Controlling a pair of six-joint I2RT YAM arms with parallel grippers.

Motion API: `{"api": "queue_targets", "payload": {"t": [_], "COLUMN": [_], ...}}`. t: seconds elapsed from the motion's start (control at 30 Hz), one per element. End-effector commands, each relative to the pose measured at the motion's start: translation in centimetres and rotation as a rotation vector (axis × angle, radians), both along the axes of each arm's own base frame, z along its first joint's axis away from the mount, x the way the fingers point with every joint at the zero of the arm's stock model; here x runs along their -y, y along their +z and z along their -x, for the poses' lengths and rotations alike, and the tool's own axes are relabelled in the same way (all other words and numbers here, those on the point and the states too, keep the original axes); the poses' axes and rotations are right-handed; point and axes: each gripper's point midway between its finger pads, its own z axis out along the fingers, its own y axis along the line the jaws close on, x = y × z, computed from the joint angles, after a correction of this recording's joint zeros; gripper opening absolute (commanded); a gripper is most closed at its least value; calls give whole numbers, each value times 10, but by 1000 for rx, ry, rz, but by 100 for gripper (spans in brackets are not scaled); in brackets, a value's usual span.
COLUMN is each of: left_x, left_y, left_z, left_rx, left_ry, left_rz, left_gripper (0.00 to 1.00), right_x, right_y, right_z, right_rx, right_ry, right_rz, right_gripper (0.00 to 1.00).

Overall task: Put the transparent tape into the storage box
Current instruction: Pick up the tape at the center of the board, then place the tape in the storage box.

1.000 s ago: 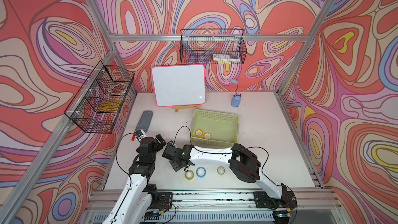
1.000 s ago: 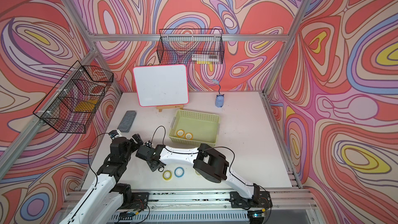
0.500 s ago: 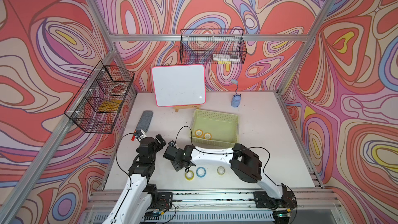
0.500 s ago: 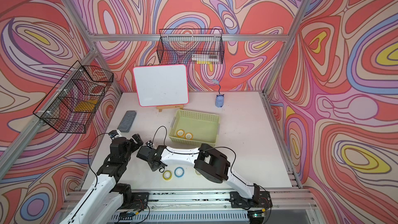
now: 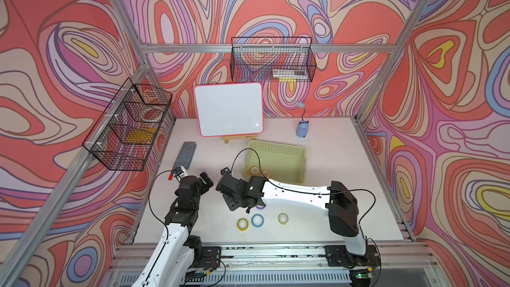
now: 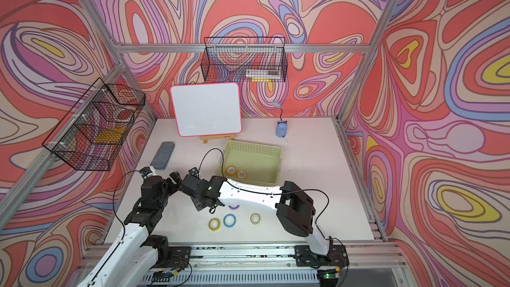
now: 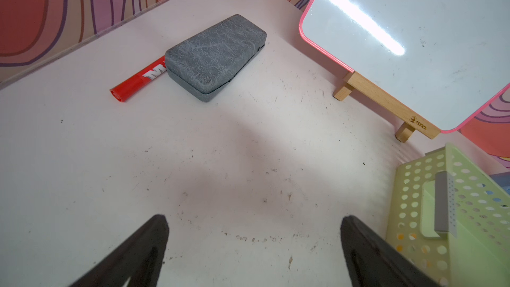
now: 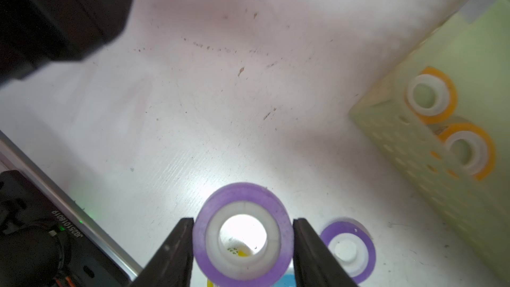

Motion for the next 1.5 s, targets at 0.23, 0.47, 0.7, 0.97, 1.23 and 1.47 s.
{"api": "queue_targets", "payload": {"t": [0.23, 0.47, 0.7, 0.97, 1.23, 1.47], "left_x": [39, 55, 58, 57, 55, 54], "left_y": [8, 7, 5, 6, 5, 5], "left_z": [-14, -22, -25, -24, -23, -22], "left_rx": [90, 96, 82, 84, 83, 81], "left_ry": [-219, -300, -320, -311, -303, -296], "left_rz": [73, 116, 122, 117, 111, 111], "left_gripper": [99, 99, 99, 99, 99, 99], "right_x": [88, 150, 179, 187, 197, 199], "right_y": [43, 42, 10, -40, -73, -94], "right_z": [-67, -106, -124, -132, -136, -134], "right_rx": [60, 46, -29, -144, -230, -282], "right_ry": [-169, -277, -334, -355, -387, -390], "right_rz": [-44, -50, -25, 22, 56, 77], "right_gripper": [55, 55, 55, 55, 55, 55]}}
